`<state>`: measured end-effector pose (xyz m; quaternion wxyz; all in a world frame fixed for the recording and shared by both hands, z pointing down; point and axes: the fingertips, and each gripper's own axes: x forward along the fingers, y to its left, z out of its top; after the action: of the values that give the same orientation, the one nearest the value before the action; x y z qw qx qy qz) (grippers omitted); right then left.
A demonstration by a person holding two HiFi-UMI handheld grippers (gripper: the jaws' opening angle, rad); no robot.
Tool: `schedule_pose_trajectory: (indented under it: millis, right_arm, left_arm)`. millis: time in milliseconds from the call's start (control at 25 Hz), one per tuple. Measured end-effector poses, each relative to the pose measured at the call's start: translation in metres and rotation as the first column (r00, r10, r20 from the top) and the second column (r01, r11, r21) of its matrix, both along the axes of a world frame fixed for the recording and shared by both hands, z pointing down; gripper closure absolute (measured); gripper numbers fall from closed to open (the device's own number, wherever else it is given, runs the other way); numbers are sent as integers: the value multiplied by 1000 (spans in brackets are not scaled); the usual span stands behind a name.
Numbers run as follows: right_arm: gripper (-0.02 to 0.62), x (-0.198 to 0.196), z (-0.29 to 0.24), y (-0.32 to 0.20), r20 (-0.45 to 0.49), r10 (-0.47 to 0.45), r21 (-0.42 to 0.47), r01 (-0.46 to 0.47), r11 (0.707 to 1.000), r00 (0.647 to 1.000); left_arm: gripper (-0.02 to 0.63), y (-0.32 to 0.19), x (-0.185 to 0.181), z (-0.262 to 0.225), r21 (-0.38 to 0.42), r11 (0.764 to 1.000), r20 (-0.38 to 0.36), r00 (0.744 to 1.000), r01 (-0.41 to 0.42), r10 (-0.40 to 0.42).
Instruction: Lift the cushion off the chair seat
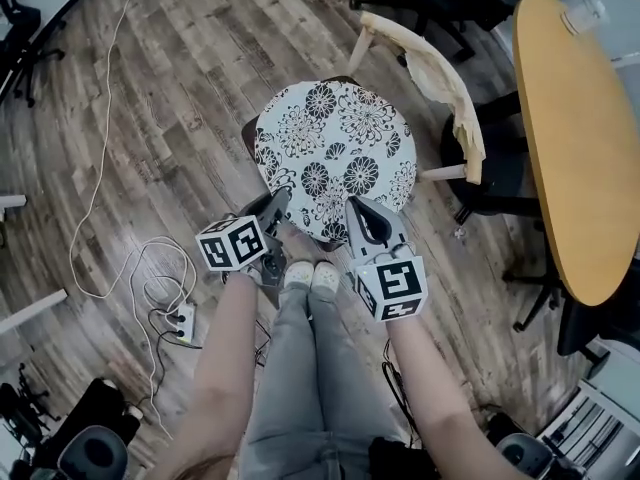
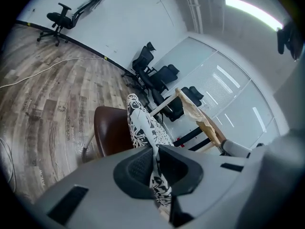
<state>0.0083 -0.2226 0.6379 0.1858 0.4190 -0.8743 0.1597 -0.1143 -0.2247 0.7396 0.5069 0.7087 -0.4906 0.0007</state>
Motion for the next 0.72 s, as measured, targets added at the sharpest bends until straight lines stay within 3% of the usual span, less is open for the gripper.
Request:
schedule_pose_trajectory:
  millis: [720]
  right_arm:
    - [571, 23, -83, 0, 2, 59, 56, -59, 997, 998]
  left_arm:
    - [591, -1, 29, -93, 96, 995, -72, 997, -18, 25]
